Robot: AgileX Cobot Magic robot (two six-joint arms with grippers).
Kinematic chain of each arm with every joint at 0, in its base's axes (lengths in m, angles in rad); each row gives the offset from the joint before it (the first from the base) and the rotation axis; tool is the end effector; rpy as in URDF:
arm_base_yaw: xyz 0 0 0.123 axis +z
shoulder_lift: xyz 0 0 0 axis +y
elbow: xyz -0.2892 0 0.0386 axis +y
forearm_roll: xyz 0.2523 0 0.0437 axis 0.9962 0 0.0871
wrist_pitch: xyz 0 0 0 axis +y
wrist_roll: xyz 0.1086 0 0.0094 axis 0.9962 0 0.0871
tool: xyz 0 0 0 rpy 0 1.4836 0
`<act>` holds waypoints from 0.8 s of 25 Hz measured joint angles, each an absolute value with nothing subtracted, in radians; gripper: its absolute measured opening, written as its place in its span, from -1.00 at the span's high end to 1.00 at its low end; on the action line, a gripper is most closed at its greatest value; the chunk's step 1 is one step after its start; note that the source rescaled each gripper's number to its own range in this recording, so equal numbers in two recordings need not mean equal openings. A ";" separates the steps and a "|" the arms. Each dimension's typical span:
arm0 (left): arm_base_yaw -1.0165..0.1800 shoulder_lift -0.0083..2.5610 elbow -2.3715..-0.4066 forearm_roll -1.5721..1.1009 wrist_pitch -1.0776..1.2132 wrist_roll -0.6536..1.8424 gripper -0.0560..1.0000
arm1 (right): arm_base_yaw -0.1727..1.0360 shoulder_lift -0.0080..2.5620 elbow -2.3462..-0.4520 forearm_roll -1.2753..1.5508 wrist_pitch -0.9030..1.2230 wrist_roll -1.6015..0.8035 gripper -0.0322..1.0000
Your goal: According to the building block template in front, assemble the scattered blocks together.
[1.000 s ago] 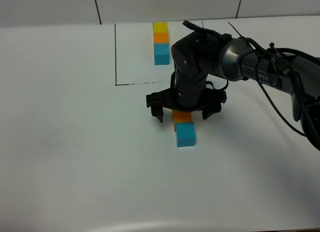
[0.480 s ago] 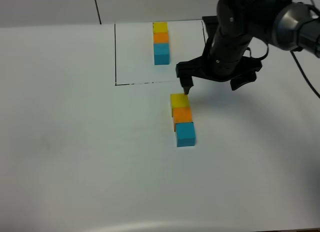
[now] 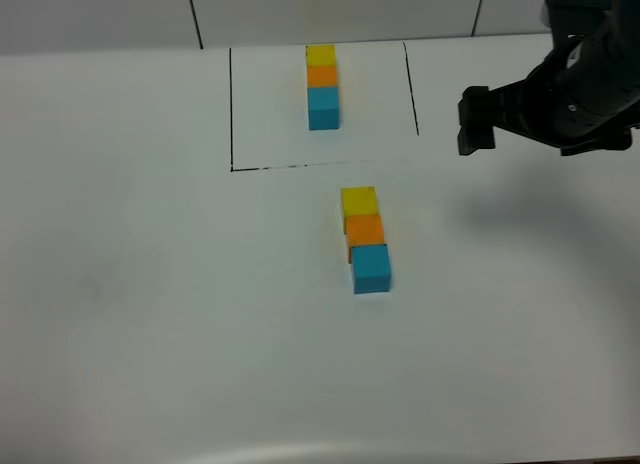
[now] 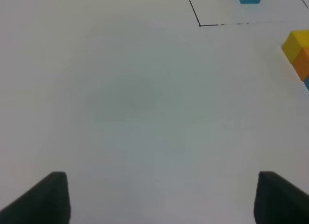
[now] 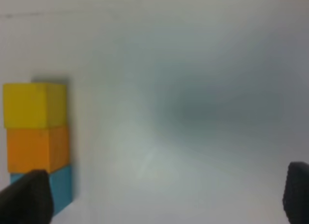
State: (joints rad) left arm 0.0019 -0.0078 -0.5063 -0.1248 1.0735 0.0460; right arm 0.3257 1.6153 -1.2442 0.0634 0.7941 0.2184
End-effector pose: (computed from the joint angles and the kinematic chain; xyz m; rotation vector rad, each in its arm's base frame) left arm 0.0053 -0.0119 0.2724 0.0527 2.0381 -0.1192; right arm 0.3337 0.1179 0.2635 -0.0991 2.6688 0.2530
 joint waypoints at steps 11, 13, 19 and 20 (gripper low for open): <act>0.002 -0.008 -0.506 -0.125 1.073 0.046 -0.37 | 0.296 1.176 -1.063 -0.031 0.789 0.205 -0.85; 0.002 -0.008 -0.506 -0.125 1.073 0.048 -0.37 | 0.296 1.114 -1.062 -0.036 0.822 0.205 -0.85; 0.002 -0.008 -0.506 -0.125 1.073 0.048 -0.37 | 0.296 0.891 -1.017 -0.037 0.906 0.206 -0.85; 0.002 -0.008 -0.506 -0.125 1.073 0.048 -0.37 | 0.296 0.849 -0.986 -0.037 0.906 0.207 -0.85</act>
